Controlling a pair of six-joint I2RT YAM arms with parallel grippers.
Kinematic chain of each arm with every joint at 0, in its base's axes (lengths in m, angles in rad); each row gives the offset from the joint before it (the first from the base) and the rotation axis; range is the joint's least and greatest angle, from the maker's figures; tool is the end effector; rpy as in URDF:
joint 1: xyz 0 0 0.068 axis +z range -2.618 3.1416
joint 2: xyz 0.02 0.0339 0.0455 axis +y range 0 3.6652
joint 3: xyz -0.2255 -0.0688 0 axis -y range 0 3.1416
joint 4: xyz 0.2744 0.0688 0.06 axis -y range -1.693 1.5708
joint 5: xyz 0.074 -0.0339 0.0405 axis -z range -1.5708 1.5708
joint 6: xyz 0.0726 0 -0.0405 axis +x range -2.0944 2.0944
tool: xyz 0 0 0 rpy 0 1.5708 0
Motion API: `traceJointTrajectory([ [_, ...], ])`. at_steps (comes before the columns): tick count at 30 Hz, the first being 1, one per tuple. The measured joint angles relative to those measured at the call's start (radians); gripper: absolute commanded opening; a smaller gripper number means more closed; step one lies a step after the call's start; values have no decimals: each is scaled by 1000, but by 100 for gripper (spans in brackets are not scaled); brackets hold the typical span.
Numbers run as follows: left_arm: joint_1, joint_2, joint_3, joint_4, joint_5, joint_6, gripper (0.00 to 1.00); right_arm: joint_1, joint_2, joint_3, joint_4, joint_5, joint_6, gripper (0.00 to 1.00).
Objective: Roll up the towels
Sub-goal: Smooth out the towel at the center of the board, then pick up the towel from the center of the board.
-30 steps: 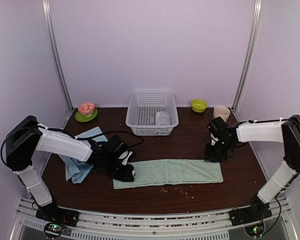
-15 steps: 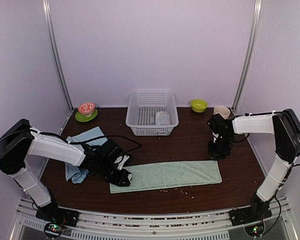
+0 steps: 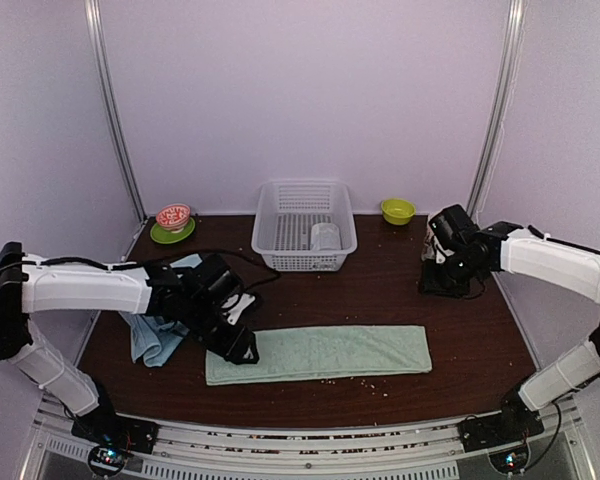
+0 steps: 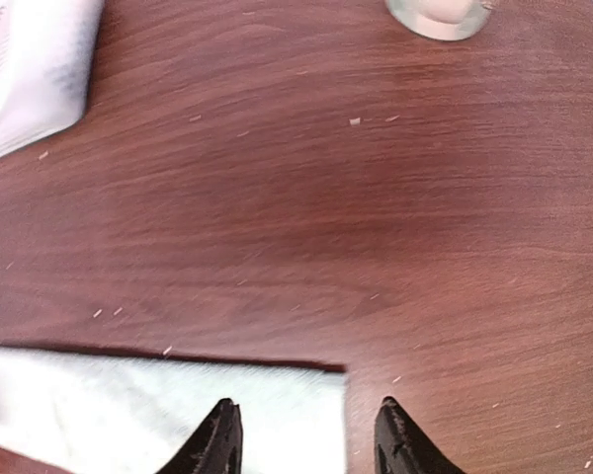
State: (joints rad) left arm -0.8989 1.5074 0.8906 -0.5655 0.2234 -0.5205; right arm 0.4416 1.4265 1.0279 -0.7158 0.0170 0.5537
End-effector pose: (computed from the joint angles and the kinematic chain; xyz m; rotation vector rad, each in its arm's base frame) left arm 0.1860 -0.2598 0.0948 0.6138 2.8621 -0.6241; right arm 0.2974 0.1392 0.1539 0.1577 2.7142 0.2811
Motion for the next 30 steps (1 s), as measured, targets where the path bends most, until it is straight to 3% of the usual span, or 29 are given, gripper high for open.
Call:
traceJointTrajectory([
  [5,-7,-56,159,8,19,6,49,88,-28,-69,39,-48,38,38],
  [11,-58,166,283,77,29,6,39,103,95,-99,70,-115,89,35],
  [17,-87,350,249,80,23,7,34,111,190,-68,58,-129,99,36],
  [30,-92,308,167,127,4,48,28,113,410,144,-152,-72,-29,36],
])
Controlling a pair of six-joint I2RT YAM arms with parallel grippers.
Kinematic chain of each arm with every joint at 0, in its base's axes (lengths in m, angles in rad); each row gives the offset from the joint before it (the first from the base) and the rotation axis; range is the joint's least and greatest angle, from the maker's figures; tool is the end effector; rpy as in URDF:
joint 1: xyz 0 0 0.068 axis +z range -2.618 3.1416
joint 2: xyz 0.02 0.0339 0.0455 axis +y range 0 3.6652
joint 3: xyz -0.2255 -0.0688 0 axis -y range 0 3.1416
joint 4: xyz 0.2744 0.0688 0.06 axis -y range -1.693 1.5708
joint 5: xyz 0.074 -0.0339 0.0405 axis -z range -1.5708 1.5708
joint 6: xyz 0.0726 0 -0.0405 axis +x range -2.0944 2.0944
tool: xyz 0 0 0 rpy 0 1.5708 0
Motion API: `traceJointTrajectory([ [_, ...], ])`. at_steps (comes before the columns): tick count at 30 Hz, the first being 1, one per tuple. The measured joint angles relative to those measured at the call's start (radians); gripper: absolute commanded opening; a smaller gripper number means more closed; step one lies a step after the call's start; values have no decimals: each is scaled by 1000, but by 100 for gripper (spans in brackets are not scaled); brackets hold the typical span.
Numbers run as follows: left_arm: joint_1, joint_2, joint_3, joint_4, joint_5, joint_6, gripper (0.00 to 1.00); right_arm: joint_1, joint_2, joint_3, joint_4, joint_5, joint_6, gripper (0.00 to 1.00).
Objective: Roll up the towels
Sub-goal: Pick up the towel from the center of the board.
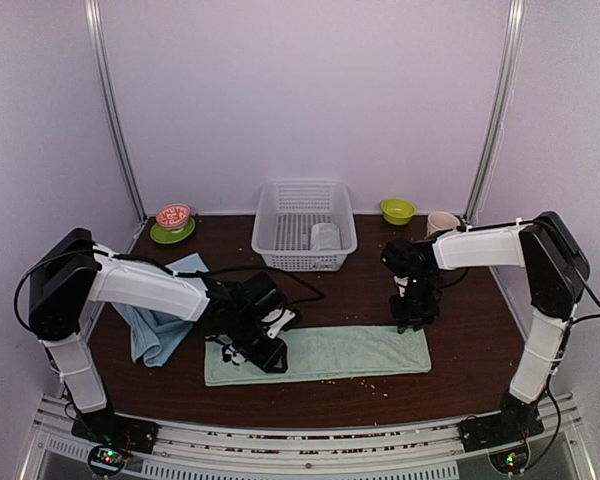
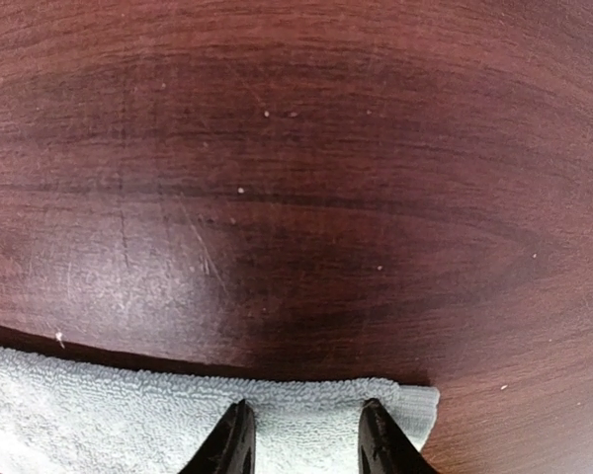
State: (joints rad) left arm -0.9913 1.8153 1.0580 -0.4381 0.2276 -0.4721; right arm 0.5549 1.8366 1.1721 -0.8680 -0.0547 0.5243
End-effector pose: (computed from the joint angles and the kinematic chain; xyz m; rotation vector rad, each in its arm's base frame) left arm 0.1880 -0.3171 0.0527 0.8187 2.8333 -0.6249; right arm 0.2851 0.1814 0.0627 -0.0496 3.1347 0.1044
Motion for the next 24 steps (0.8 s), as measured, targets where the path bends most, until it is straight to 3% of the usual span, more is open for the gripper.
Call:
traceJointTrajectory([
  [9,-5,-25,-47,43,-2,19,28,-14,27,35,-43,38,-22,37],
  [14,-5,-29,-58,62,1,19,29,-29,27,35,-42,47,-3,42],
  [19,-13,-31,-58,72,7,17,45,-29,22,35,-41,62,5,54],
  [24,-24,-39,-46,45,13,10,55,-21,-51,18,-24,72,13,57],
])
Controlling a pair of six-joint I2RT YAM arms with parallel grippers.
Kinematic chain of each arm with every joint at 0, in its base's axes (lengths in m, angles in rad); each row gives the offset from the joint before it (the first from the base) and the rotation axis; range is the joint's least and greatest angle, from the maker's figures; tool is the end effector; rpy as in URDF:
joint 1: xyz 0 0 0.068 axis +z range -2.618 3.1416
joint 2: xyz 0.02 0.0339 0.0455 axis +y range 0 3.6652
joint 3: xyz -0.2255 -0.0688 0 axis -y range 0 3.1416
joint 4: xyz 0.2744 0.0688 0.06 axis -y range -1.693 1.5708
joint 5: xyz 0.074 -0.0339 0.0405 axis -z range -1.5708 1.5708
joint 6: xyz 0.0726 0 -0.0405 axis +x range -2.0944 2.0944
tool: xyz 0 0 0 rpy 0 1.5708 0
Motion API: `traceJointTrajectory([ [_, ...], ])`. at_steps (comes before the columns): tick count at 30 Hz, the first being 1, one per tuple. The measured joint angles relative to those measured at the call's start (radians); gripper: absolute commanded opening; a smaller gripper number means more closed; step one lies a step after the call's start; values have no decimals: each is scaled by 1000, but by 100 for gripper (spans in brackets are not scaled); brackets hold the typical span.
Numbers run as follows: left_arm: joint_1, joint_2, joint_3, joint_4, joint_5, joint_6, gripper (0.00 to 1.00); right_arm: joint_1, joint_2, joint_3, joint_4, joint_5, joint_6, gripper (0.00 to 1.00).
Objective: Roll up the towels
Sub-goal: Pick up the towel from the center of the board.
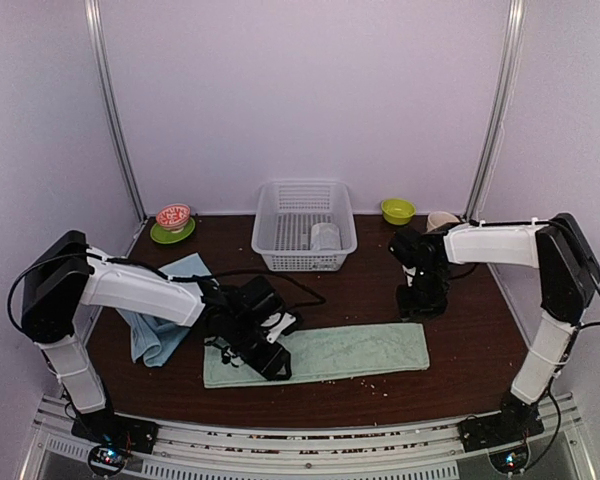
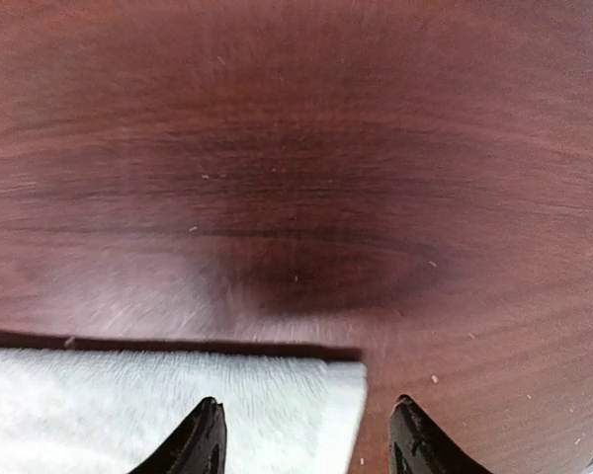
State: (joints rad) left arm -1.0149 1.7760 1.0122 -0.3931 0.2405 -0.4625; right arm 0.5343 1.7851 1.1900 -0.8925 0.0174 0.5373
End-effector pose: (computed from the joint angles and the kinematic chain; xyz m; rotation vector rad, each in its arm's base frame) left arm 0.1773 -0.3181 0.0555 0.8677 2.7894 -0.6737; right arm 0.2941 0.1726 0.0836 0.0057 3.0609 0.0421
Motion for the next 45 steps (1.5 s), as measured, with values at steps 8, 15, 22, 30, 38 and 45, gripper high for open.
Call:
traceJointTrajectory([
  [8,-2,-105,95,-113,-10,-32,59,134,-356,-200,127,-25,109,50],
  [15,38,-231,109,-83,-108,-96,54,272,-344,-359,272,-68,236,46],
  [22,165,-213,-72,-51,-177,-140,45,262,-294,-396,315,-37,254,45],
  [30,178,-101,-100,-36,-209,-142,39,253,-274,-423,319,-18,222,45],
  [38,198,15,26,-23,-208,-133,36,173,-286,-446,344,-7,164,44],
  [45,198,42,65,-24,-189,-126,44,140,-307,-443,296,8,132,53],
])
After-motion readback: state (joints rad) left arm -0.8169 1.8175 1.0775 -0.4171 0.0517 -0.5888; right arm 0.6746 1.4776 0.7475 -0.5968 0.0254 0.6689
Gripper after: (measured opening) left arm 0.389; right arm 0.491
